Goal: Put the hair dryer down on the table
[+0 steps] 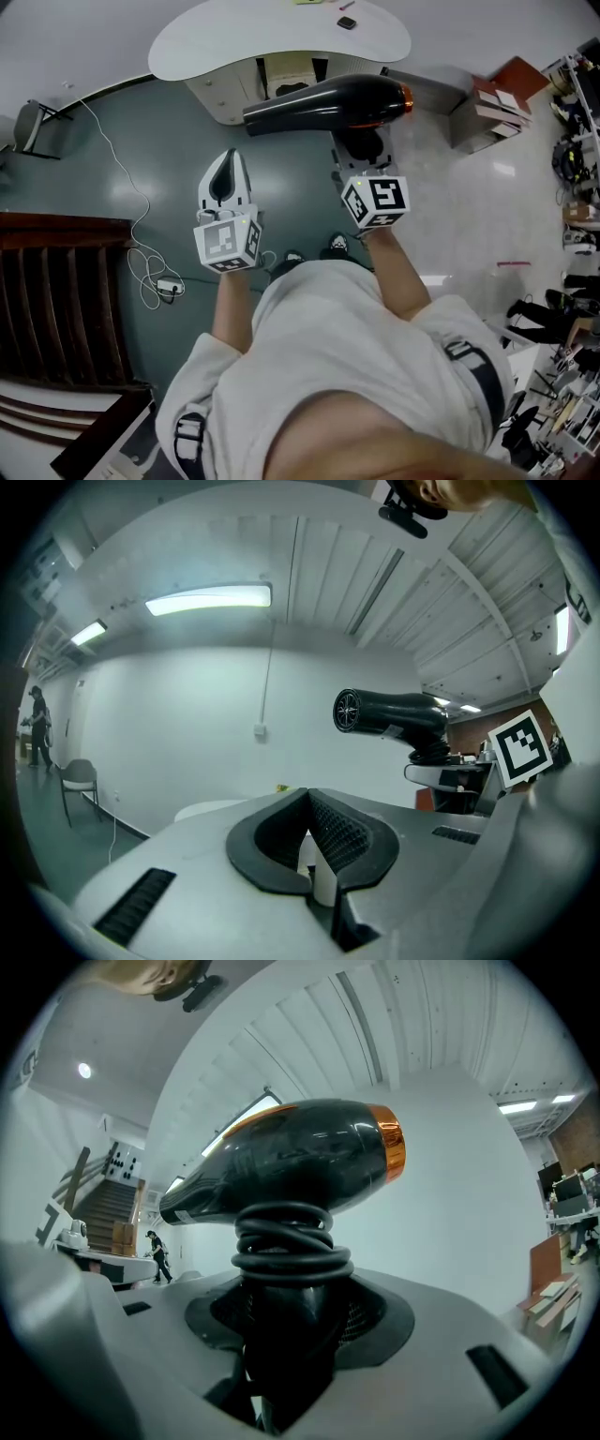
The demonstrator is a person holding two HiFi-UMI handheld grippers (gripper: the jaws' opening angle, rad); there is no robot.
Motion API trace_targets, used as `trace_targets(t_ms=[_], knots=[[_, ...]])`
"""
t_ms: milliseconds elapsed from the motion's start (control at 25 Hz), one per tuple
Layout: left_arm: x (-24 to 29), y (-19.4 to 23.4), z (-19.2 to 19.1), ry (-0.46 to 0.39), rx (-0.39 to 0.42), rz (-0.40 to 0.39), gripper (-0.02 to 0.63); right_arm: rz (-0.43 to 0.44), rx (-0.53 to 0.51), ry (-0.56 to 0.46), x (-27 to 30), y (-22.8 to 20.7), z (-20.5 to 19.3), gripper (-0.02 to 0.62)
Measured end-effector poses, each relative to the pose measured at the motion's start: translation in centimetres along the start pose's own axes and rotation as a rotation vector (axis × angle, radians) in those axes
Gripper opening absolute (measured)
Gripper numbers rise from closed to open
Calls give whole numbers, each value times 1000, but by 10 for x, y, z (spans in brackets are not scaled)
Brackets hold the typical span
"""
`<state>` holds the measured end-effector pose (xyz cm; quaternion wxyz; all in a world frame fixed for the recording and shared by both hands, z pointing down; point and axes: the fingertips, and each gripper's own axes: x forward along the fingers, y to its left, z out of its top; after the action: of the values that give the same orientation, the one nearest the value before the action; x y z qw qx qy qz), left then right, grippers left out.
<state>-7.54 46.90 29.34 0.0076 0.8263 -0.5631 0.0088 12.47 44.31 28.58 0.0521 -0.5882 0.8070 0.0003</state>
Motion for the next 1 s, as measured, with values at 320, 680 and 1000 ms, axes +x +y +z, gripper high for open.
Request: trace_targets(t_ms=[320, 680, 1000], knots=[[-16, 24, -6, -10, -1, -10, 17, -4, -32, 2, -4, 30, -5, 209], [-1, 24, -14, -2, -13, -28, 17, -2, -28, 25, 7, 26, -13, 209], [42, 46, -13, 1, -11, -24, 17, 10, -23, 24, 55, 17, -18, 209]])
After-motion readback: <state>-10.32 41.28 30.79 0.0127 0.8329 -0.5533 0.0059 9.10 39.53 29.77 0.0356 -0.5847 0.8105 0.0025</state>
